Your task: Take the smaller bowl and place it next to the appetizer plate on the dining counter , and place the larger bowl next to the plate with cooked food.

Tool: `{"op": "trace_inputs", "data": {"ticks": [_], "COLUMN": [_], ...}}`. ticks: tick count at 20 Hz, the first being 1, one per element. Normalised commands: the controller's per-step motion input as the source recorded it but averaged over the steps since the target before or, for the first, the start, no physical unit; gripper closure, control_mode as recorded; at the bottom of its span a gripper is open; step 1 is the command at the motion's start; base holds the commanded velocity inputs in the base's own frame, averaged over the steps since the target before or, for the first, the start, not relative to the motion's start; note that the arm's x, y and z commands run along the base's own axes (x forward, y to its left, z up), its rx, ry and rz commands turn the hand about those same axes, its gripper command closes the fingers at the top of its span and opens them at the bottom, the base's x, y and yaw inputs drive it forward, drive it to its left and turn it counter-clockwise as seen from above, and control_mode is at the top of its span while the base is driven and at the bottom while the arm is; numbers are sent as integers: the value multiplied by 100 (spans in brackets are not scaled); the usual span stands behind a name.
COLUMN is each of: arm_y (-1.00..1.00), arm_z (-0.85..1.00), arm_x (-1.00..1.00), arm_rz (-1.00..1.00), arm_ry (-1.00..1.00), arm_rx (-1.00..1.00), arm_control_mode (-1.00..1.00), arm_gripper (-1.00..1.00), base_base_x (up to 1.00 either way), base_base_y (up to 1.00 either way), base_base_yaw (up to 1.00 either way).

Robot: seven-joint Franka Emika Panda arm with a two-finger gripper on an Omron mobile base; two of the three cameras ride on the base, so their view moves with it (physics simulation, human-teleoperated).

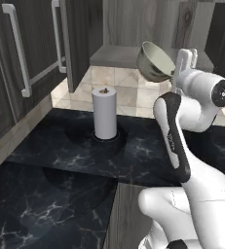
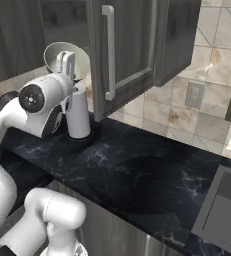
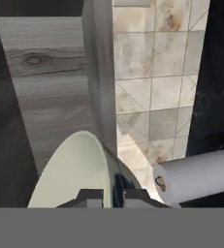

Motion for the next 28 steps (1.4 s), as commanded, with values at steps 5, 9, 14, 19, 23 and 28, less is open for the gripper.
{"op": "trace_inputs", "data": {"ticks": [5,9,14,19,23,28], "arm_y": [13,14,-5,-25,-2,0], "arm_z": [-86,-100,-90,-60,-64,-51], "arm_x": [-100,-100,-43,-16,0,-3], "arm_rz": [0,-6,-20,-19,-17,-2], "arm_ry": [58,54,35,18,21,5], "arm_rx": [-22,-24,-26,-20,-18,-12], "arm_control_mode": [-100,-100,-100,-100,-100,-100], "arm_gripper": [100,100,100,100,100,100], "base_base_x": [0,0,0,0,0,0], "base_base_y": [0,0,0,0,0,0], "base_base_yaw": [0,0,0,0,0,0]}}
